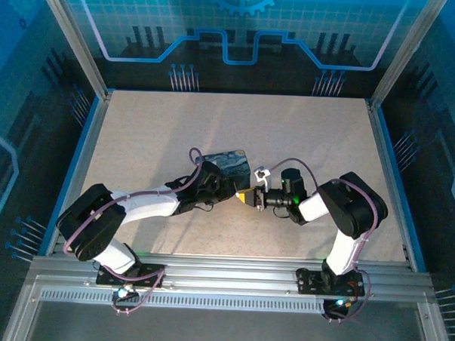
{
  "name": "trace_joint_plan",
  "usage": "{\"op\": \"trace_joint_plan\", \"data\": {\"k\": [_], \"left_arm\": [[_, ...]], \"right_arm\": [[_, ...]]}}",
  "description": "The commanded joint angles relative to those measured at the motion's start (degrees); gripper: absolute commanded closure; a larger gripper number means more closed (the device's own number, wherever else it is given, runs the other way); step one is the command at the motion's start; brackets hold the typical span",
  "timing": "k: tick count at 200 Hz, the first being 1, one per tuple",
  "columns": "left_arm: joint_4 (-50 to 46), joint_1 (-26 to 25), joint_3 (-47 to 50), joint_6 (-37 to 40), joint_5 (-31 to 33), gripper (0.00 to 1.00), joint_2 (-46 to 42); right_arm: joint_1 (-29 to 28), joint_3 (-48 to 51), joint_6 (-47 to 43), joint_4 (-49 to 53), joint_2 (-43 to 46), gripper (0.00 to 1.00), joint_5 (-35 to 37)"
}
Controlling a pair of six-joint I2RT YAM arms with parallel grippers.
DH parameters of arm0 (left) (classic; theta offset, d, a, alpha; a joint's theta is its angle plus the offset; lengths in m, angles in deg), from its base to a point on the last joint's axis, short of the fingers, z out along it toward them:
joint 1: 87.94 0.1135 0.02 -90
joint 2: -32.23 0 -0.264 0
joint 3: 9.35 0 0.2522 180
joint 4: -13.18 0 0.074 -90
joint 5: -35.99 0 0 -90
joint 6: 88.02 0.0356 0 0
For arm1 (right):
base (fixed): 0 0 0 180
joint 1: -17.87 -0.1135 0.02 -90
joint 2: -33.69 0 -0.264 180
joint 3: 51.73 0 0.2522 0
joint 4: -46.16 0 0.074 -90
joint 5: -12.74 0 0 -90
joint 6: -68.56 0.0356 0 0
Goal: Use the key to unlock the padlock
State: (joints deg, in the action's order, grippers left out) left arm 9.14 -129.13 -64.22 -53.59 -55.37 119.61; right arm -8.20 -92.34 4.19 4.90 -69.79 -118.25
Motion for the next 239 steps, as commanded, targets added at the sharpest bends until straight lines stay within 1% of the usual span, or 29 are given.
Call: {"op": "trace_joint_plan", "data": {"k": [1, 91, 191, 239], "left_arm": [[1.72, -1.94, -1.00, 0.81, -10.51, 0.77, 0.60], [-0.18, -1.96, -1.61, 1.12, -11.41, 0.78, 0.20], [0.30, -1.88, -1.81, 1.06, -12.26, 0.78, 0.11], [0.56, -2.00, -1.87, 0.99, -12.56, 0.78, 0.25]], "right_arm": [[0.42, -3.74, -2.07, -5.27, 0.75, 0.94, 1.44], [0.93, -4.69, -5.14, -2.93, 1.46, 0.94, 0.27], [0.27, -8.30, -4.71, -0.85, 1.45, 0.94, -1.57], [-0.13, -8.83, -4.71, -0.70, 1.28, 0.94, -0.83]]}}
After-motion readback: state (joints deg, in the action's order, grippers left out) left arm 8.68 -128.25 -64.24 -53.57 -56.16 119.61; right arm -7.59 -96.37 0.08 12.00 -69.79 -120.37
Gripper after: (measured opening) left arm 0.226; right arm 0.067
